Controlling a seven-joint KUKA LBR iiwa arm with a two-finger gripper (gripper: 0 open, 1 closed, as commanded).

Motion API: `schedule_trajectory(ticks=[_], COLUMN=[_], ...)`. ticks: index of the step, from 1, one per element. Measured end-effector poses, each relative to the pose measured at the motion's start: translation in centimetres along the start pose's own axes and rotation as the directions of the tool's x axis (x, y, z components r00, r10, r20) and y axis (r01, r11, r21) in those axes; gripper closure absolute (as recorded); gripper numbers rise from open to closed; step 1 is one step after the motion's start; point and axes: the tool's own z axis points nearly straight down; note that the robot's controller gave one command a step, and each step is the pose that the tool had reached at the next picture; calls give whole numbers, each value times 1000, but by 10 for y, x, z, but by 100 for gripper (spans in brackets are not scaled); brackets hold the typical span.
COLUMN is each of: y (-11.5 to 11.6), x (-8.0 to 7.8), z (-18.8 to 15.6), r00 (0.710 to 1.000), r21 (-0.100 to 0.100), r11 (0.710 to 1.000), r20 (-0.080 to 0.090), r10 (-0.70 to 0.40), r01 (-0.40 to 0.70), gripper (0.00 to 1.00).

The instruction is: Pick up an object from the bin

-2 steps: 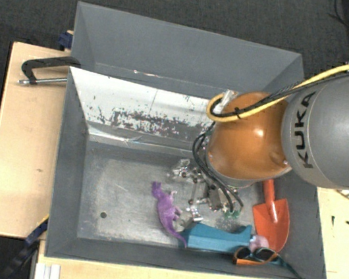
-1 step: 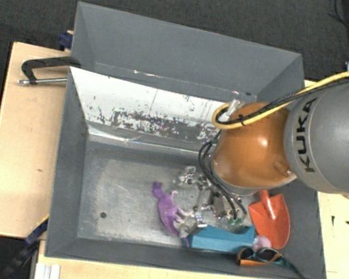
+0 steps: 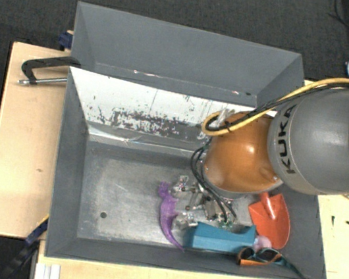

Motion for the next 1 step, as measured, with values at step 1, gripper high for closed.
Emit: schedule_trajectory(ticks=[1], y=[0], x=[0], z=[0], r00=[1000], r21=[0], r11=[1000], r20=[0], r10=[0], r01=[0], gripper=[100])
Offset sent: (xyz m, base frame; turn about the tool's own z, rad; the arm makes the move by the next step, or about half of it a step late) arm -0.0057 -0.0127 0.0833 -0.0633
